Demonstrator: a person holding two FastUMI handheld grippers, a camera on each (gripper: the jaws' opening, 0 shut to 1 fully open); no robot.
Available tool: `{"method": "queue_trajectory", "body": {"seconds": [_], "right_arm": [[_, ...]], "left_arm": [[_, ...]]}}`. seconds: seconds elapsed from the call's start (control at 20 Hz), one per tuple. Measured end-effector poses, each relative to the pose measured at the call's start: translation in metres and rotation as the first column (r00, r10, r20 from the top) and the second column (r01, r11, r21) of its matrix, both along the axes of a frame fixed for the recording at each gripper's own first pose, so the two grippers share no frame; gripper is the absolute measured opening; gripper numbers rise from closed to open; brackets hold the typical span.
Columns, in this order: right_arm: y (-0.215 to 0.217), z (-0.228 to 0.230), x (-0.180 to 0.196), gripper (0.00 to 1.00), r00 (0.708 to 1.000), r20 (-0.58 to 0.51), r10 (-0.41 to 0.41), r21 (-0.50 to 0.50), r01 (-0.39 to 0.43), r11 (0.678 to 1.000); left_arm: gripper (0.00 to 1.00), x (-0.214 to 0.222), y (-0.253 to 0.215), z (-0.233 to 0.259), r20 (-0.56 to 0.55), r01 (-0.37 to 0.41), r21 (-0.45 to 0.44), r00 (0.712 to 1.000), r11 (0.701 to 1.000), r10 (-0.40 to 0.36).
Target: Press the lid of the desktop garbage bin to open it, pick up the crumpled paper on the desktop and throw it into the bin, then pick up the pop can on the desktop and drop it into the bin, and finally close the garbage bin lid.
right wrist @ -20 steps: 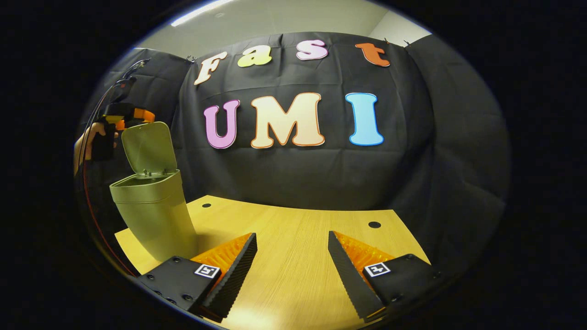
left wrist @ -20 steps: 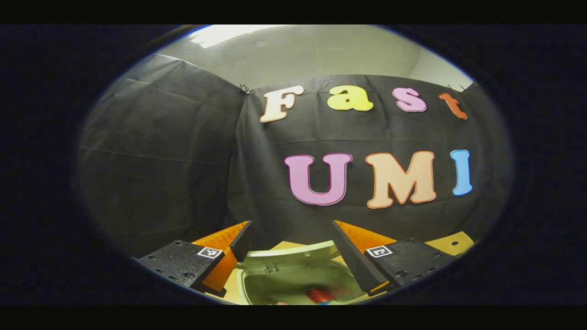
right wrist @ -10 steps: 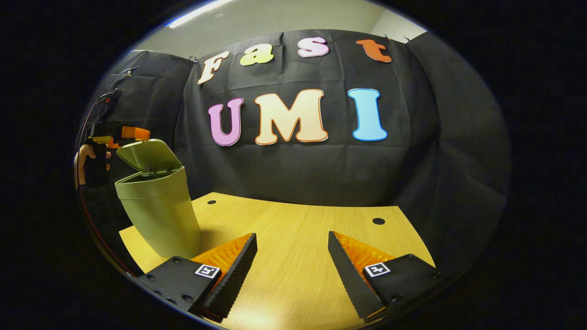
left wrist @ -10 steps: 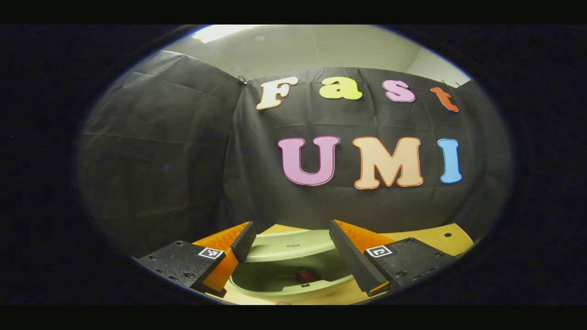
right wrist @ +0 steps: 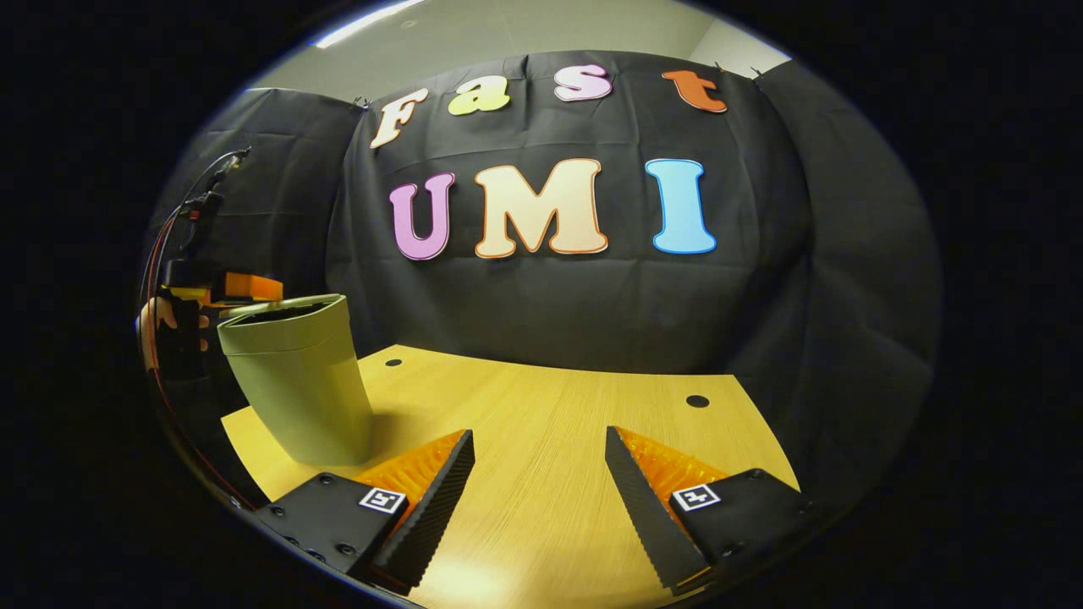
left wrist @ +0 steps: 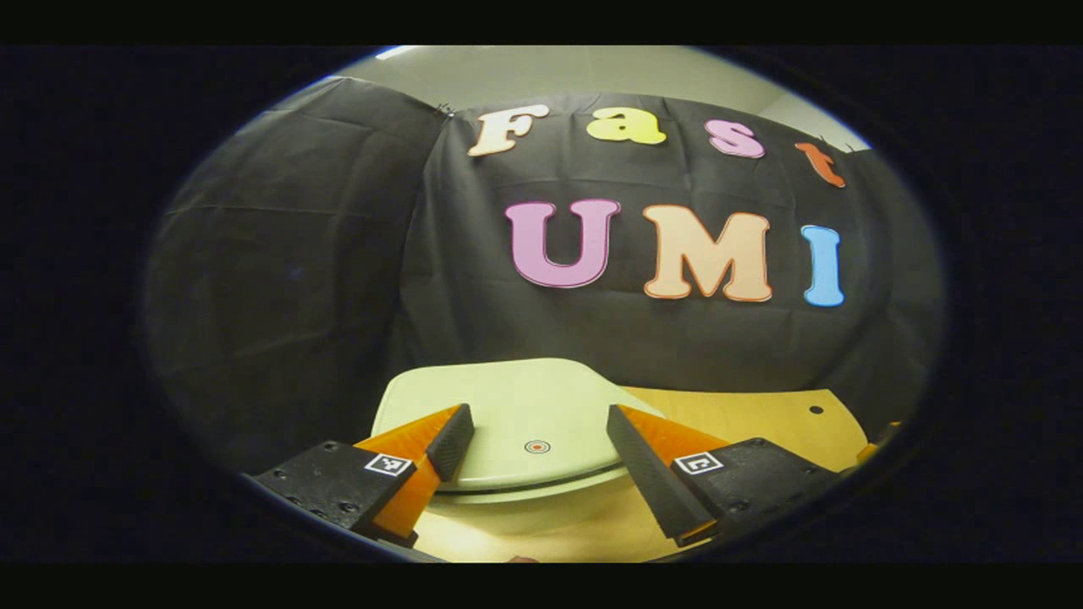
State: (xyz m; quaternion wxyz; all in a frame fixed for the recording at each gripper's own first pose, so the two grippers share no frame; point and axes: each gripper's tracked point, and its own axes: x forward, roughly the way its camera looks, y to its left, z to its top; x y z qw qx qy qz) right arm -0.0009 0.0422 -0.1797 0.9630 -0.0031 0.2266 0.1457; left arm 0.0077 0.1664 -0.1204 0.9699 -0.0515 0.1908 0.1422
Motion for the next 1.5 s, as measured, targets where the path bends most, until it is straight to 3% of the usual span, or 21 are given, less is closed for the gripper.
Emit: {"method": "queue_trajectory", "body": {"seconds": [0.2, 0.35, 0.55, 0.65, 0.8, 1.0, 1.15, 1.5], "right_arm": [[0.003, -0.001, -0.005, 0.98, 1.000, -0.003, 0.007, 0.018, -0.007, 1.000], [0.003, -0.014, -0.011, 0.98, 0.999, -0.047, 0.000, 0.046, 0.002, 0.999], [0.000, -0.003, -0.012, 0.98, 0.999, -0.042, -0.016, 0.067, 0.018, 0.998], [-0.006, 0.015, -0.007, 0.97, 1.000, 0.011, -0.024, 0.056, 0.023, 0.998], [-0.021, 0.051, 0.003, 0.97, 0.993, 0.097, -0.062, 0.061, 0.056, 0.997], [-0.046, 0.101, 0.008, 0.96, 0.965, 0.210, -0.158, 0.103, 0.139, 0.985], [-0.060, 0.136, 0.002, 0.96, 0.933, 0.294, -0.208, 0.140, 0.173, 0.975], [-0.086, 0.175, -0.005, 0.96, 0.869, 0.389, -0.305, 0.208, 0.240, 0.948]], "left_arm": [[0.95, -0.002, -0.001, -0.005, -0.026, 0.003, 0.008, 1.000, 1.000, -0.003], [0.97, -0.003, -0.003, -0.012, -0.040, 0.020, 0.065, 0.999, 0.998, -0.018], [0.96, -0.002, -0.004, -0.009, -0.014, 0.014, 0.033, 1.000, 0.999, -0.013], [0.98, 0.000, -0.009, -0.001, 0.058, 0.016, -0.002, 0.998, 1.000, -0.016], [0.92, 0.009, -0.035, 0.018, 0.160, 0.042, -0.012, 0.986, 0.999, -0.040], [0.92, 0.018, -0.088, 0.061, 0.327, 0.141, 0.035, 0.934, 0.989, -0.144], [0.92, 0.014, -0.130, 0.080, 0.395, 0.223, 0.020, 0.894, 0.975, -0.213], [0.93, 0.014, -0.194, 0.124, 0.468, 0.363, 0.098, 0.805, 0.927, -0.365]]}}
